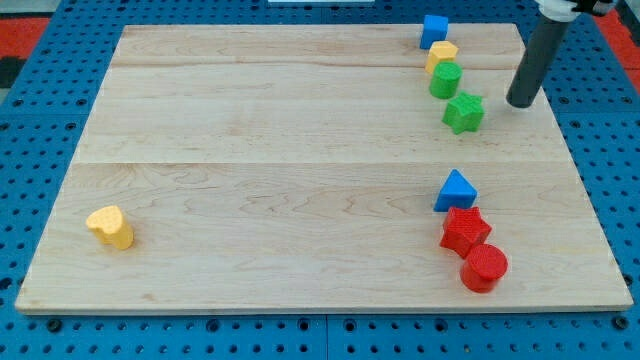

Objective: Push the yellow hexagon towards the center

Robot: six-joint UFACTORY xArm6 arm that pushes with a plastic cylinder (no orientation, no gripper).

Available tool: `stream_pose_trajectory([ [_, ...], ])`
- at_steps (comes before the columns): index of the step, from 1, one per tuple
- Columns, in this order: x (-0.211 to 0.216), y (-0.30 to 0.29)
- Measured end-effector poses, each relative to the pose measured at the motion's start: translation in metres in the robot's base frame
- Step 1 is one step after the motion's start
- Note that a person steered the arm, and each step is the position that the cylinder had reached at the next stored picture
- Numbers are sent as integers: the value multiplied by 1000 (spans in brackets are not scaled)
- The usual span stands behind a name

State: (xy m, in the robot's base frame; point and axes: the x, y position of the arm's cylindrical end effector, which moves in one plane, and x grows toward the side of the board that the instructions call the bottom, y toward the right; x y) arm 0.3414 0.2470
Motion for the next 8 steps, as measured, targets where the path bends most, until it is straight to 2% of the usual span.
stream_pose_trajectory([
  [3,-25,-39],
  [5,-82,-33],
  [6,-97,-63],
  [8,-61,-124],
])
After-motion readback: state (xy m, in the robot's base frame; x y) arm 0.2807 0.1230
